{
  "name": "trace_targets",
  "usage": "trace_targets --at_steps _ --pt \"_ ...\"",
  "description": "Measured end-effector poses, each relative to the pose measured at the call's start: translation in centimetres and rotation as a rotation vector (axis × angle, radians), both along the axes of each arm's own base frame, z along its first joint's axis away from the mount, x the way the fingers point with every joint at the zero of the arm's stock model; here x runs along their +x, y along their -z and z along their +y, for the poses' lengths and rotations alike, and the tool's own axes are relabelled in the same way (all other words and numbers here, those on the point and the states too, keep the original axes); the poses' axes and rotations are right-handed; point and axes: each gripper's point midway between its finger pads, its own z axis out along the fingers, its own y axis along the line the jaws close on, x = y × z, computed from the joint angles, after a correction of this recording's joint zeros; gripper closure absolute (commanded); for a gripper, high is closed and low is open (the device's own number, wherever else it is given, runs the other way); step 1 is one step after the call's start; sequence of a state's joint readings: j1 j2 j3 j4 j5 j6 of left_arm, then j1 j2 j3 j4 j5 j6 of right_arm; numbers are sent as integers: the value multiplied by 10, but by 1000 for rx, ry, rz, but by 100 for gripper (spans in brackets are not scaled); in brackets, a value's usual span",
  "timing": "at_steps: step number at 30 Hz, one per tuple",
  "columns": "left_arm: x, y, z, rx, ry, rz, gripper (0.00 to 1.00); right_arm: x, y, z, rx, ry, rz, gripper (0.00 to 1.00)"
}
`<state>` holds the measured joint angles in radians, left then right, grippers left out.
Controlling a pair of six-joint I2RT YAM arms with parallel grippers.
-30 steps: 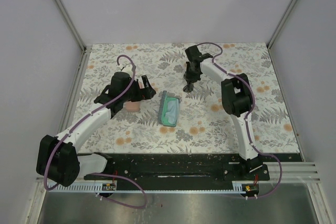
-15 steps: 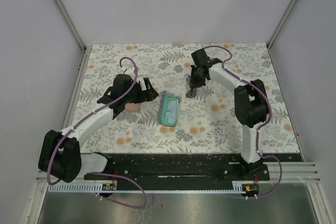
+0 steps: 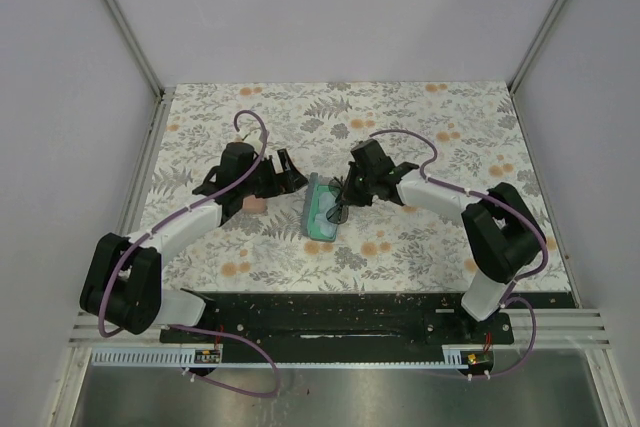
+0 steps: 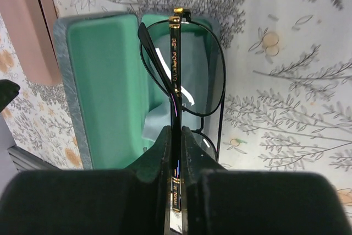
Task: Organize the sunglasses
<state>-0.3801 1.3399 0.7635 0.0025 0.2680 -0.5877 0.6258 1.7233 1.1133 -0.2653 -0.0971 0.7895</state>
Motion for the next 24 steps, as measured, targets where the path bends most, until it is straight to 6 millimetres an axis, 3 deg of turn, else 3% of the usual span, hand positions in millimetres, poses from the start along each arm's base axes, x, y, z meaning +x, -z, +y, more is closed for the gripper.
trace_targets --at_steps 4,14,24 --pt "-1 2 -4 -20 13 10 19 -11 7 12 24 7 10 100" --pt "-8 10 -9 -49 40 23 35 -11 9 25 53 57 -26 100" --pt "-13 17 -13 -60 55 31 47 -13 39 37 48 57 0 100"
